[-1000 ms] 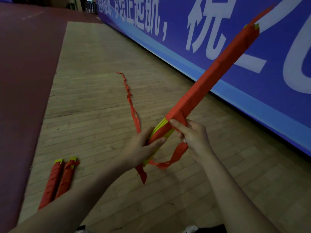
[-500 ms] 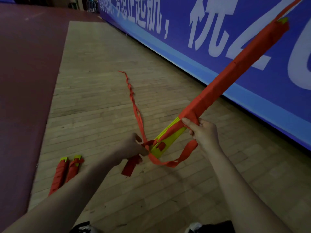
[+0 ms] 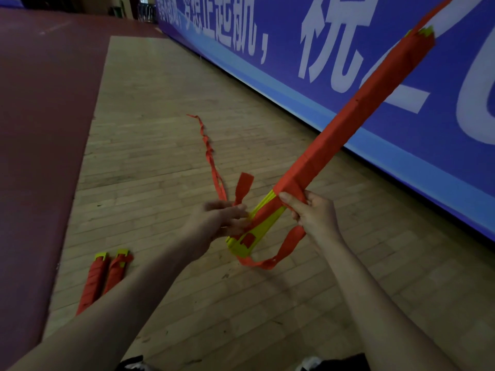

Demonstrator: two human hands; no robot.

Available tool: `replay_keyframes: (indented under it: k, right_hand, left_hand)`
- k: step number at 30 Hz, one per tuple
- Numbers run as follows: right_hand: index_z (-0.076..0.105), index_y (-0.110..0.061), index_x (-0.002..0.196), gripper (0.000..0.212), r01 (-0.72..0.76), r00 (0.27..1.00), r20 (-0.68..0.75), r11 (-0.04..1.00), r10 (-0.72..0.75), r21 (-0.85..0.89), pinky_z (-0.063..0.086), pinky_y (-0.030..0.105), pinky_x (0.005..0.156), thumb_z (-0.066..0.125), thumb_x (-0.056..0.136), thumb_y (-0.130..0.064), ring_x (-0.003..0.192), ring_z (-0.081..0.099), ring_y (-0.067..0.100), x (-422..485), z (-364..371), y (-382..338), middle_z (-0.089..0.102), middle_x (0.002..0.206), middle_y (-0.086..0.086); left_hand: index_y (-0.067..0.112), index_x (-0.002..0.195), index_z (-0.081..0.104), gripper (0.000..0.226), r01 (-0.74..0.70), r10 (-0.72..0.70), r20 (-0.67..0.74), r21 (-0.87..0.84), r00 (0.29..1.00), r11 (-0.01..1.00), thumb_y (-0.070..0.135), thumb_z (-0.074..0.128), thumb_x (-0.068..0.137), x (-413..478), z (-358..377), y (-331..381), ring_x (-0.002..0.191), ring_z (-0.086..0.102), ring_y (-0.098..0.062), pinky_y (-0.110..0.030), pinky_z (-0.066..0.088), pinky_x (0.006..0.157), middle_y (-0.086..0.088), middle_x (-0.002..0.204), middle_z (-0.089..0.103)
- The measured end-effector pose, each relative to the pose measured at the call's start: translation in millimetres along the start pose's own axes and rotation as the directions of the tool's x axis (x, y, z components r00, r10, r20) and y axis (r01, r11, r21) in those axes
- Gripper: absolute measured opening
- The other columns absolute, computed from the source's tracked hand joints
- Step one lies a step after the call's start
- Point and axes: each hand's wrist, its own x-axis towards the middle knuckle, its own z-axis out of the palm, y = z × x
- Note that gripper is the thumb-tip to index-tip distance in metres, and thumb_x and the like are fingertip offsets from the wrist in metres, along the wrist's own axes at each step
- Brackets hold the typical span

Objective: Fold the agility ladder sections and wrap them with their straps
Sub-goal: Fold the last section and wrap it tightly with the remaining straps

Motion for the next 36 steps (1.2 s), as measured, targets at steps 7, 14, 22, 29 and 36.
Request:
replay_keyframes:
  k: [7, 14, 22, 29, 36]
  right_hand:
    - [0.068, -0.005, 0.084, 0.019, -0.016, 0.993, 0.118, 0.996, 0.006, 0.090, 0.030, 0.014, 0.039, 0.074, 0.081, -0.023, 0.039, 0.038, 0.002, -12.3, 8.4, -13.4, 0.045, 0.050, -0.002]
    - [0.066, -0.005, 0.079, 0.019, 0.009, 0.994, 0.107, 0.997, -0.016, 0.071, 0.031, 0.014, 0.039, 0.074, 0.082, -0.023, 0.037, 0.038, 0.002, -15.8, 9.4, -17.1, 0.046, 0.048, -0.002]
    - [0.066, -0.012, 0.082, 0.013, 0.006, 0.988, 0.153, 0.994, -0.024, 0.113, 0.038, 0.016, 0.044, 0.069, 0.087, -0.024, 0.041, 0.047, 0.004, -18.2, 8.3, -25.0, 0.056, 0.052, -0.004]
    - [0.064, -0.005, 0.106, 0.018, -0.172, 0.880, 0.451, 0.985, 0.151, 0.007, 0.053, 0.021, 0.059, 0.061, 0.091, -0.014, 0.058, 0.063, 0.013, -17.0, -14.2, -35.2, 0.070, 0.073, 0.003]
    - [0.061, -0.005, 0.109, 0.025, -0.144, 0.888, 0.441, 0.990, 0.132, -0.006, 0.050, 0.022, 0.051, 0.067, 0.087, -0.014, 0.049, 0.058, 0.013, -18.7, -21.6, -33.9, 0.064, 0.059, 0.004]
  left_hand:
    - [0.027, 0.074, 0.073, 0.015, -0.174, 0.246, -0.145, 0.386, 0.958, 0.906, 0.029, 0.067, 0.087, 5.7, 3.4, -8.8, 0.045, 0.050, 0.002, -0.016, 0.039, 0.046, 0.011, 0.053, 0.062]
    - [0.025, 0.088, 0.067, 0.058, -0.191, 0.160, 0.105, 0.491, 0.982, 0.850, 0.079, 0.053, 0.070, 2.2, 6.2, -15.7, 0.074, 0.062, -0.017, -0.035, 0.050, 0.072, 0.002, 0.081, 0.066]
    - [0.032, 0.105, 0.064, 0.033, -0.410, 0.497, 0.068, 0.665, 0.865, 0.624, 0.043, 0.075, 0.076, -2.2, 15.1, -21.9, 0.074, 0.064, -0.009, -0.041, 0.053, 0.071, 0.005, 0.082, 0.068]
    - [0.028, 0.096, 0.066, 0.026, -0.380, 0.426, 0.055, 0.566, 0.903, 0.732, 0.023, 0.080, 0.075, -5.7, 11.9, -11.2, 0.065, 0.057, -0.011, -0.024, 0.045, 0.057, -0.005, 0.078, 0.067]
    - [0.014, 0.099, 0.072, 0.026, -0.213, 0.167, 0.218, 0.209, 0.962, 0.954, 0.015, 0.076, 0.073, -19.1, 14.4, -2.3, 0.063, 0.062, -0.014, -0.024, 0.052, 0.055, -0.002, 0.072, 0.068]
